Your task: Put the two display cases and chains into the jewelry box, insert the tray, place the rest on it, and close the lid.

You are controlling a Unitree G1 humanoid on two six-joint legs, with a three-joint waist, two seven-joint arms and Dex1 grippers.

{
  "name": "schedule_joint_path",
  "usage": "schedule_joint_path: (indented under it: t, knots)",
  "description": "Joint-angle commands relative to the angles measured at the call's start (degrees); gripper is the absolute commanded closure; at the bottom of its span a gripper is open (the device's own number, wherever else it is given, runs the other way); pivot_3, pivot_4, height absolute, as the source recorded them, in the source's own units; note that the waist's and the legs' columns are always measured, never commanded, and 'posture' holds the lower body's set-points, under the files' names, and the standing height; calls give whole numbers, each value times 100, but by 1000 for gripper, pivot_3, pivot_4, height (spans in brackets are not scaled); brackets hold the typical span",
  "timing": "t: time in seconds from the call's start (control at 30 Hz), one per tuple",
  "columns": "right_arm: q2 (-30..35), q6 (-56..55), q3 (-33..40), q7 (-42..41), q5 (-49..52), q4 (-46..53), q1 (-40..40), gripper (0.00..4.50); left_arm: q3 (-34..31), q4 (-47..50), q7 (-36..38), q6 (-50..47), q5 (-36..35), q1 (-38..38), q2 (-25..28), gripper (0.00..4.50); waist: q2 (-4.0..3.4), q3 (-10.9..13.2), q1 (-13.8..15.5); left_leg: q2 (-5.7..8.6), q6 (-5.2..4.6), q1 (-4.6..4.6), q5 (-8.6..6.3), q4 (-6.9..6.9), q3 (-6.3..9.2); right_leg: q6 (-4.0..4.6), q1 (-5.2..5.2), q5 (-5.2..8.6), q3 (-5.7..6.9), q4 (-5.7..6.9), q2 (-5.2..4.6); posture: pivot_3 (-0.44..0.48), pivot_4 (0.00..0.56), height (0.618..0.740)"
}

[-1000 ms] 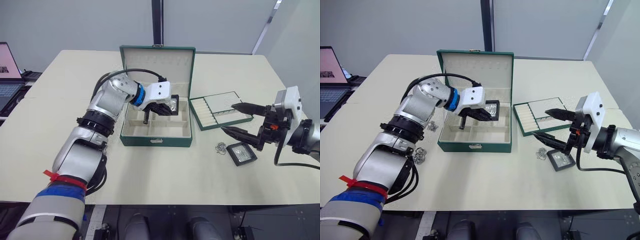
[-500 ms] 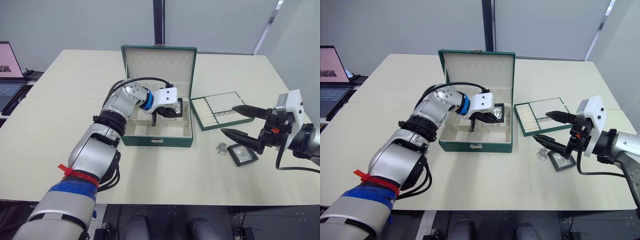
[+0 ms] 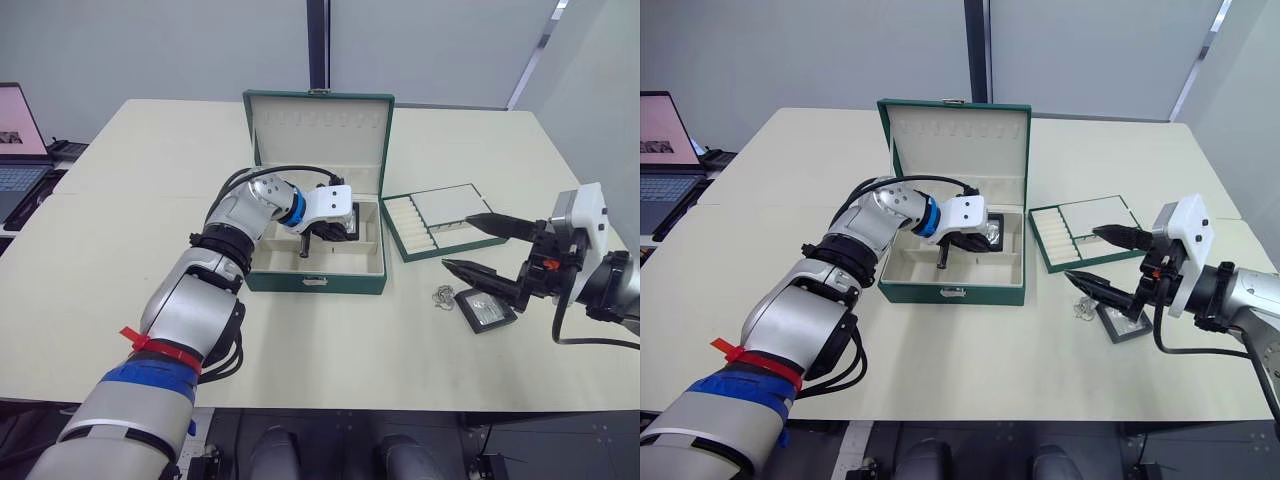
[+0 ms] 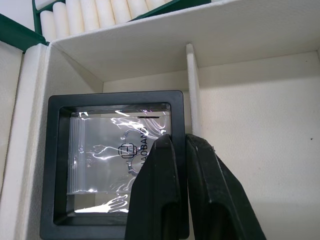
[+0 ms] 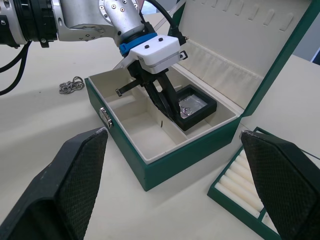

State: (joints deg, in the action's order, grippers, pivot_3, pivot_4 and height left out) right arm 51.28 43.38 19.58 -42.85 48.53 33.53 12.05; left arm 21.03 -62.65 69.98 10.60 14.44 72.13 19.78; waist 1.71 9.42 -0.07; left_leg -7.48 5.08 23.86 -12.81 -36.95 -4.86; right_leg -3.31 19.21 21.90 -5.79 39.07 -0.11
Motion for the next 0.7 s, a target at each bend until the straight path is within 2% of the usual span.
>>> schedule_joint_path:
  t: [0.03, 0.07, 0.57, 0.67, 0.7]
  knots:
    - [81, -24, 210, 29, 84, 136, 10, 0, -70, 38, 44, 37, -12, 133, -21, 4475, 0, 0, 0, 0, 0, 0, 0, 0, 0, 0, 0, 0, 0, 0, 0, 0, 150, 740]
    - [84, -24, 211, 31, 89, 139, 8, 0, -83, 38, 48, 24, -23, 139, -19, 4475, 0, 0, 0, 0, 0, 0, 0, 0, 0, 0, 0, 0, 0, 0, 0, 0, 150, 740]
    - [156, -35, 153, -65, 81, 7, 123, 0, -359, 163, 105, -95, -238, 256, -3, 81, 0, 0, 1, 0, 0, 0, 0, 0, 0, 0, 0, 0, 1, 1, 0, 0, 150, 740]
    - [166, -36, 151, -105, 75, -29, 136, 0, -493, 284, 313, -229, -404, 234, -3, 33, 0, 0, 0, 0, 0, 0, 0, 0, 0, 0, 0, 0, 1, 1, 0, 0, 150, 740]
    - [179, -39, 138, -130, 64, -43, 142, 0, -615, 498, 618, -422, -644, 180, -6, 33, 0, 0, 0, 0, 0, 0, 0, 0, 0, 0, 0, 0, 2, 1, 0, 0, 150, 740]
